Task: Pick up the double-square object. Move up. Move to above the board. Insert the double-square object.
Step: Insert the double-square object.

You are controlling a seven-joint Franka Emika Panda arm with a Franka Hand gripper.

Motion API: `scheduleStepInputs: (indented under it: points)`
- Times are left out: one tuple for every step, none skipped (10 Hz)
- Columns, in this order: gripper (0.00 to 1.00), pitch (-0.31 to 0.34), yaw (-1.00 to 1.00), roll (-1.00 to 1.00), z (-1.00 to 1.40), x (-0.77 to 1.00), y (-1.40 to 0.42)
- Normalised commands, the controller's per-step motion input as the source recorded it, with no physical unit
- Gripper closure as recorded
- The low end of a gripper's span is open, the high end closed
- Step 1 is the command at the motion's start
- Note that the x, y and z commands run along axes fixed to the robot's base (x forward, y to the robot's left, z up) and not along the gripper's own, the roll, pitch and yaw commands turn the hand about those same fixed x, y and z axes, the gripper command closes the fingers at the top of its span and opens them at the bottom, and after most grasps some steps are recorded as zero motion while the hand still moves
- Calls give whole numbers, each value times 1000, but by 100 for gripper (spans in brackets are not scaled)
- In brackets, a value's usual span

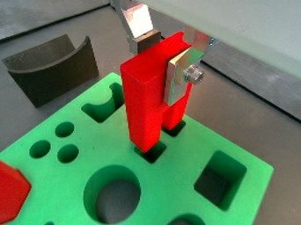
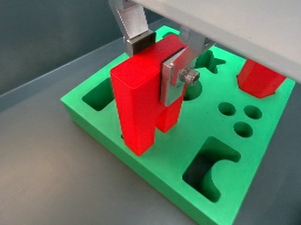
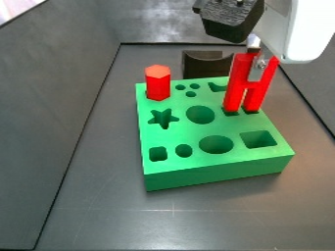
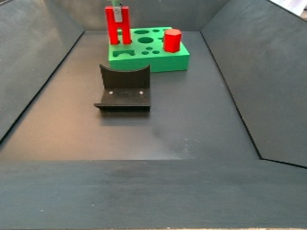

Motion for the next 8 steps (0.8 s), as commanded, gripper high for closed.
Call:
scheduleStepInputs:
  points:
    - [100,-113,169,20,-506,-71,-289]
    - [100,-94,291,29,-497,0,-417]
    - [100,-74,280,31,-443,0,-406]
    - [100,-7,0,0,0,0,-14]
    - [100,-46,100,17,-491,-74,120]
    - [100,-121,134,66,-646,-126,140]
    - [100,-151,29,73,-691,-246,146]
    - [100,-210,20,90,-680,-354,80]
